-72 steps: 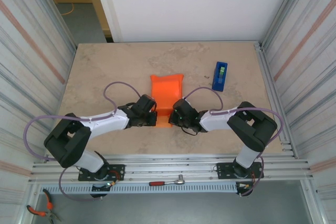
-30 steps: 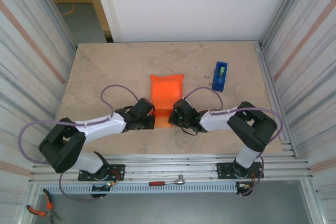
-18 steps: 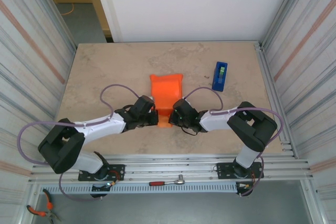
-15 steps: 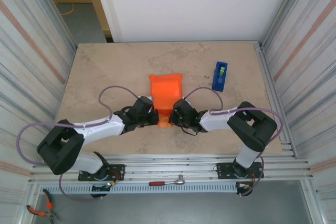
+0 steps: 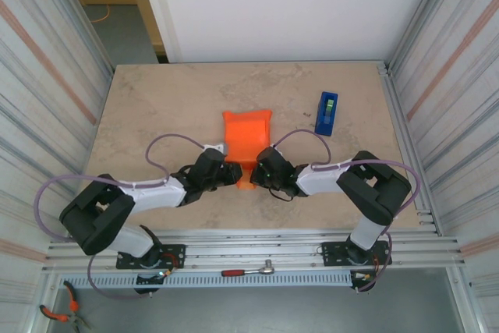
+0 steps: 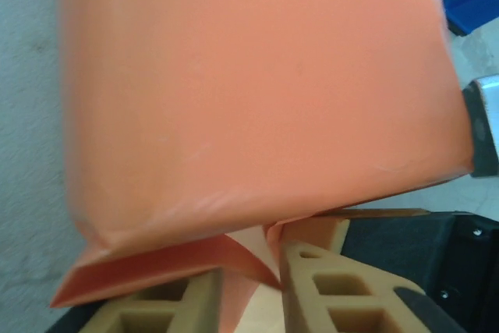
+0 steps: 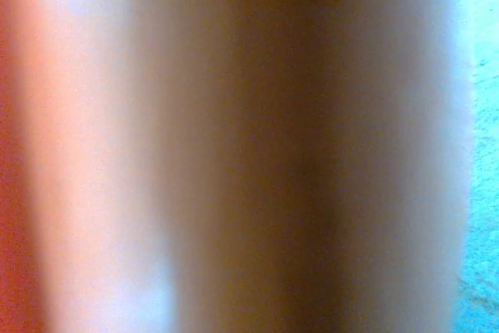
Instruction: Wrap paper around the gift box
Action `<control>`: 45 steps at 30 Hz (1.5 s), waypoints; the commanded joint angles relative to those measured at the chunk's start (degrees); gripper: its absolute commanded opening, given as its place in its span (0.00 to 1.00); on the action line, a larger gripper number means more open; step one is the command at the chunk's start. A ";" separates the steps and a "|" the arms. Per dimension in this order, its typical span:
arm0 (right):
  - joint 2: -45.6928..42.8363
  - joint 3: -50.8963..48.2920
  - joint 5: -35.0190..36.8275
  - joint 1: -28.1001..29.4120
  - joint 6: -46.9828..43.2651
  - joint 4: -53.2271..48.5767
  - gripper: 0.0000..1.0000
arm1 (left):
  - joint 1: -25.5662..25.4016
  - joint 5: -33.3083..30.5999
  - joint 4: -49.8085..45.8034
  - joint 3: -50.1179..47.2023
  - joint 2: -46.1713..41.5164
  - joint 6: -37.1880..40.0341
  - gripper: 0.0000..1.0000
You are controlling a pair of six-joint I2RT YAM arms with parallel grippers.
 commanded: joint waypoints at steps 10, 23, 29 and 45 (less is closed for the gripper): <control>0.68 -1.03 0.08 0.45 1.55 -2.40 0.00 | -1.52 -1.93 5.13 1.42 4.48 0.60 0.45; -0.73 -1.40 0.76 0.55 1.37 -3.45 0.00 | -2.44 -2.53 1.52 2.67 4.17 3.54 0.49; -1.17 -1.82 1.03 0.54 1.37 -3.47 0.00 | -2.11 -3.79 -9.94 2.18 -8.85 7.97 0.63; -0.46 -0.58 0.66 0.56 1.10 -4.46 0.00 | 2.36 2.64 -15.86 -1.22 -15.79 12.37 0.02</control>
